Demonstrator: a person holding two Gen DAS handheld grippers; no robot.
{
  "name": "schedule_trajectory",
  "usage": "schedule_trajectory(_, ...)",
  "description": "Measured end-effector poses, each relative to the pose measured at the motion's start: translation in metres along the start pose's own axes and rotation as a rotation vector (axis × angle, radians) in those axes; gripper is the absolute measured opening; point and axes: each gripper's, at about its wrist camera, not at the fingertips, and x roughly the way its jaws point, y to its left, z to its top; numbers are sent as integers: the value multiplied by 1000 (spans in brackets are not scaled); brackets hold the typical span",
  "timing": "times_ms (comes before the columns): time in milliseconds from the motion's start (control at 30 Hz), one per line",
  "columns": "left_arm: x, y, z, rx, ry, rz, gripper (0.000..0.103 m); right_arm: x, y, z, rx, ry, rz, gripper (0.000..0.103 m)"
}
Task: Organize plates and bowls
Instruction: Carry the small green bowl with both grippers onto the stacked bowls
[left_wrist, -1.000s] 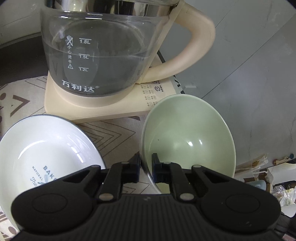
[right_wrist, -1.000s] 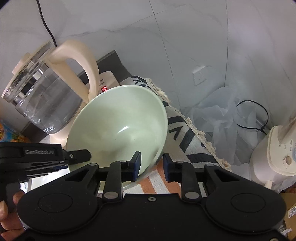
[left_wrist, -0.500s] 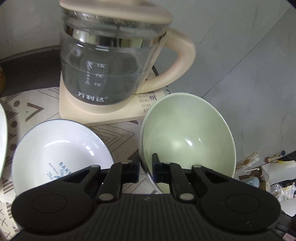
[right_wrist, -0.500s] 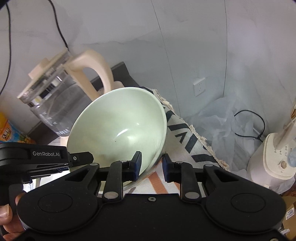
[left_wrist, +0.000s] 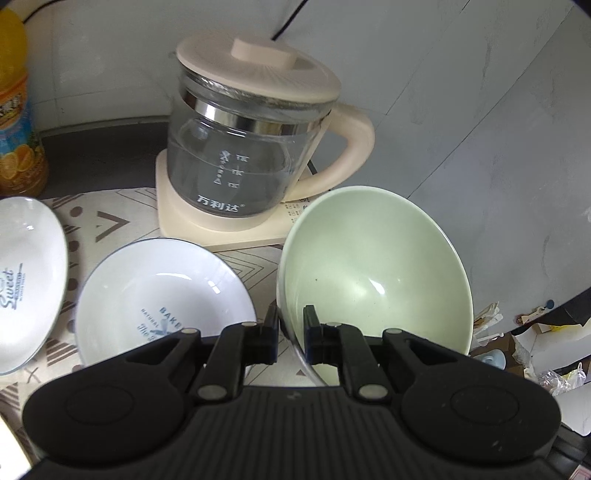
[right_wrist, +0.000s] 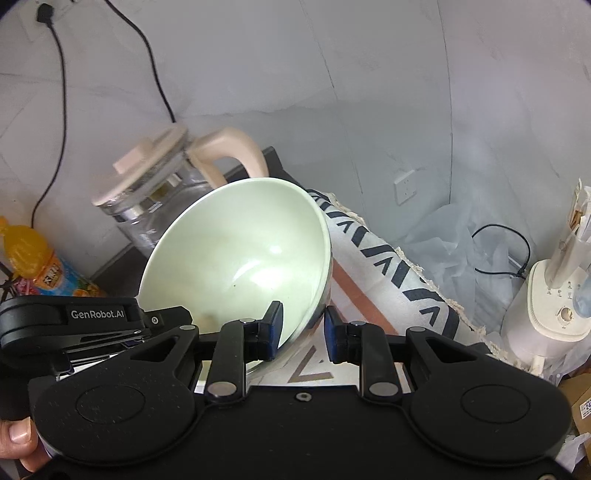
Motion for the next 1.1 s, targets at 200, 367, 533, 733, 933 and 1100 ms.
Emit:
schedule_trajectory(200,-29,6,-12,-2,-30,4,11,-23,15,-10,-12,-29,9,24)
schedule_trajectory(367,-50,14,-22,-5,-46,-3,11,-40,24,-20,-19,-44,20,24)
schedule_trajectory(533,-69,19,-33,-2,-67,-8,11,-55,33,-33,-35,-51,26,24)
schedule_trajectory(733,-89,26,-47,-11,-82,-17,11,-73,41,-50,-51,-57,32,24)
schedule_trajectory(933,-103,34,-63,-26,-84,-13,11,-86,47,-66,-66,-46,39,24)
schedule_trajectory(1100,-109,42,-75,-41,-78,-6,11,-93,52,-78,-89,-36,42,24)
